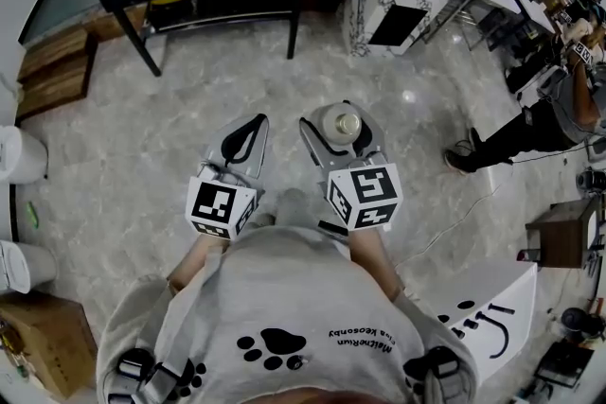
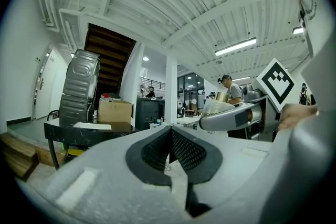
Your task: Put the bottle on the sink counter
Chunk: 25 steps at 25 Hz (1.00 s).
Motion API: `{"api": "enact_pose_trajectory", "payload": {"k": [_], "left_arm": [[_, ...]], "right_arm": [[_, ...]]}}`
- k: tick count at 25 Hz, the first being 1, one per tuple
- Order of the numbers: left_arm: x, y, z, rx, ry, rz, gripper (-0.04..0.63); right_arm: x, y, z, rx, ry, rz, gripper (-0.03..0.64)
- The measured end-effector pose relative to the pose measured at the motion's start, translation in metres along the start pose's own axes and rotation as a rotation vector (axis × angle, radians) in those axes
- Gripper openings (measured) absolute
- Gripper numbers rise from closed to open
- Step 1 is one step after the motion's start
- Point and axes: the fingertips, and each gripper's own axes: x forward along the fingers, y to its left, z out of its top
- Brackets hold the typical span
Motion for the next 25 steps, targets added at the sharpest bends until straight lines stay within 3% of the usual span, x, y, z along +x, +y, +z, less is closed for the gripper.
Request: {"api": "enact_pose_trajectory", "payload": {"k": [10, 25], "left_arm": [[0.055, 0.041, -0.006, -0.016, -0.005, 0.025, 0.002], [0.219, 0.115, 0.011, -0.003, -0.029, 0.094, 0.003]], "right_arm": [[0.061, -0.028, 0.003, 0.01, 0.0, 0.033, 0.334], [0.201, -0.144, 0.044, -0.024, -0.015, 0.104, 0.334]]}}
